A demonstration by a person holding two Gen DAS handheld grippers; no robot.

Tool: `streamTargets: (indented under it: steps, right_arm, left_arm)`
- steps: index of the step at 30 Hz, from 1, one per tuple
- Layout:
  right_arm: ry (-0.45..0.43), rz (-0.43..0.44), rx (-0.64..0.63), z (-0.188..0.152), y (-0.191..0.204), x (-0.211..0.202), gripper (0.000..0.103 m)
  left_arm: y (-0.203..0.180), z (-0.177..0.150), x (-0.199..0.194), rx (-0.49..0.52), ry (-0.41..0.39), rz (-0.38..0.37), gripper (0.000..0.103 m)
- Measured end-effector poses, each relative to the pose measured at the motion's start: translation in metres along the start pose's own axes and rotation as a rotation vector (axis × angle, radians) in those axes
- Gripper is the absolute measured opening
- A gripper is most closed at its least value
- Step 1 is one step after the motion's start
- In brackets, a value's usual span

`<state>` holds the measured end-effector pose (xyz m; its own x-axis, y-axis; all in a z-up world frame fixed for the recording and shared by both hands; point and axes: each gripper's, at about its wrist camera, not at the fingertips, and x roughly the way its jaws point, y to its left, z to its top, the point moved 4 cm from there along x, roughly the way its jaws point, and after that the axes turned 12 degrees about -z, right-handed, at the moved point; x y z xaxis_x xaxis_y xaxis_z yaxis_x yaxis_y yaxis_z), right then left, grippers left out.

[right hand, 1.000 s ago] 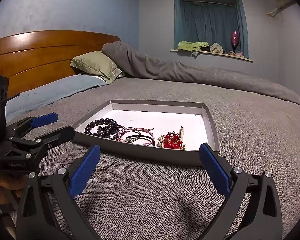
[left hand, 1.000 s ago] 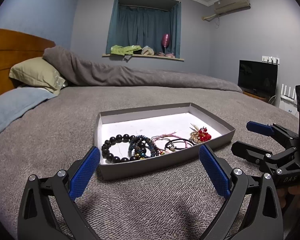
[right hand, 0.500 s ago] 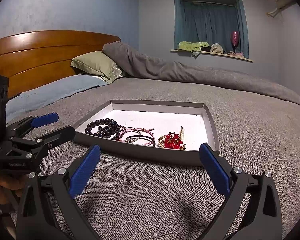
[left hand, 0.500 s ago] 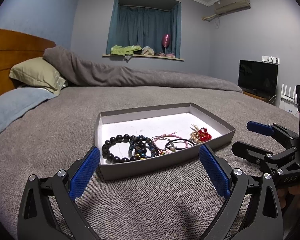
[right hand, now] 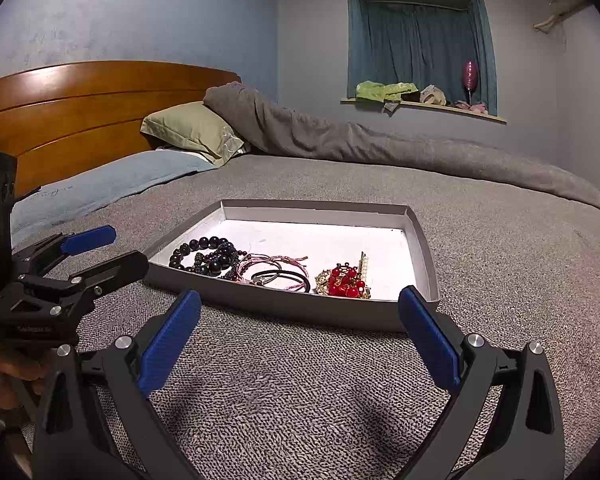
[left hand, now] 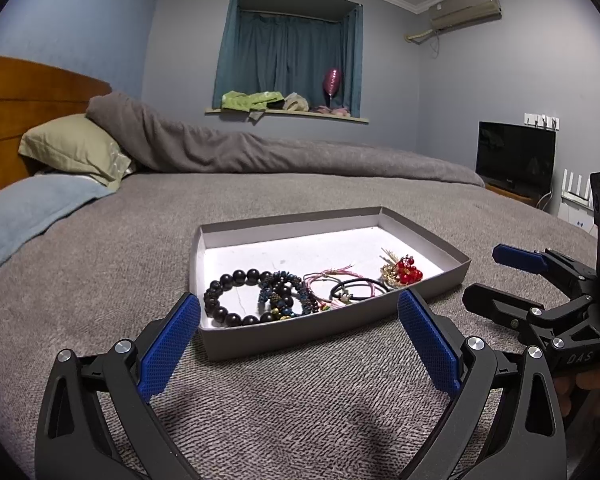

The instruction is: Organize jewelry

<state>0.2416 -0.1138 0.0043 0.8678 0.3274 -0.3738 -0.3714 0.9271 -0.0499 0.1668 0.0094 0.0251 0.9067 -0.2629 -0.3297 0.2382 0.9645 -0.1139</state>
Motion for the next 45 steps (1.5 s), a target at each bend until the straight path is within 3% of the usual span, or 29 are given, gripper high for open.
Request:
streamTargets:
  steps: [45]
  right_arm:
    - [0.001,0.002,0.010,-0.0007,-0.0011,0.0007,0.098]
  left_arm:
    - [0.0030,-0.0004,0.0032,-0.020,0.011,0.013,0.098]
